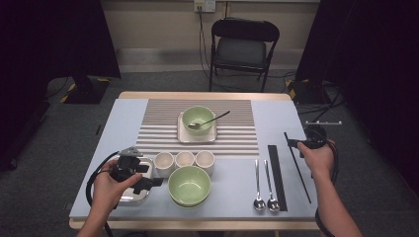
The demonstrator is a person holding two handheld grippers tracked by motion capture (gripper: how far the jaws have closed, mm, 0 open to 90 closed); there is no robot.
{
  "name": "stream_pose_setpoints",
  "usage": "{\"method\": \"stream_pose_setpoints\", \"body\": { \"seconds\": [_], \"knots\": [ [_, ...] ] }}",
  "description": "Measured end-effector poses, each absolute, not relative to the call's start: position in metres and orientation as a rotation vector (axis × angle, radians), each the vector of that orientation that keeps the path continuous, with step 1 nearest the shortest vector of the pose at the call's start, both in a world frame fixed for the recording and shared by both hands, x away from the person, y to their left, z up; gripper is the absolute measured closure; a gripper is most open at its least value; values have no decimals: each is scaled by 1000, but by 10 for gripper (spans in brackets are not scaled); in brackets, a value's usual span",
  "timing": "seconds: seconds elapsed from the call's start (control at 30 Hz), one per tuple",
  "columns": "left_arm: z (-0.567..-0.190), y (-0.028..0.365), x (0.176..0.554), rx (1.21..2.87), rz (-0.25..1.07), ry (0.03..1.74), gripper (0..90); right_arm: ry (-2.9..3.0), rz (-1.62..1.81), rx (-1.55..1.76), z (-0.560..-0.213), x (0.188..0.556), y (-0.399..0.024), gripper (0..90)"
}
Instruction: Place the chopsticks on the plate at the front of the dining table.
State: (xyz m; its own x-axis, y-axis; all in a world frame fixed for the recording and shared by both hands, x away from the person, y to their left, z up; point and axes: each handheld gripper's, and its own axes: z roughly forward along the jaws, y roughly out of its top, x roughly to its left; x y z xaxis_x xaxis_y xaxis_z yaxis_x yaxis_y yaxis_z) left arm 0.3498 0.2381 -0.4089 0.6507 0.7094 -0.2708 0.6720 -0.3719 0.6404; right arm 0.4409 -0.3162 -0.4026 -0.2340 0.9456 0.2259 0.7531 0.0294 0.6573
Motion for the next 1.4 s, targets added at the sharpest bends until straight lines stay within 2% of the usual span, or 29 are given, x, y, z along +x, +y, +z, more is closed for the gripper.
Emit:
{"method": "stream_pose_setpoints", "body": {
  "seconds": [0.67,1.4],
  "knots": [
    [-395,218,356,2092,25,1043,166,2023,1104,1692,-378,447,-296,868],
    [-374,204,362,2104,41,1048,171,2068,1119,1643,-366,452,-267,868]
  ]
}}
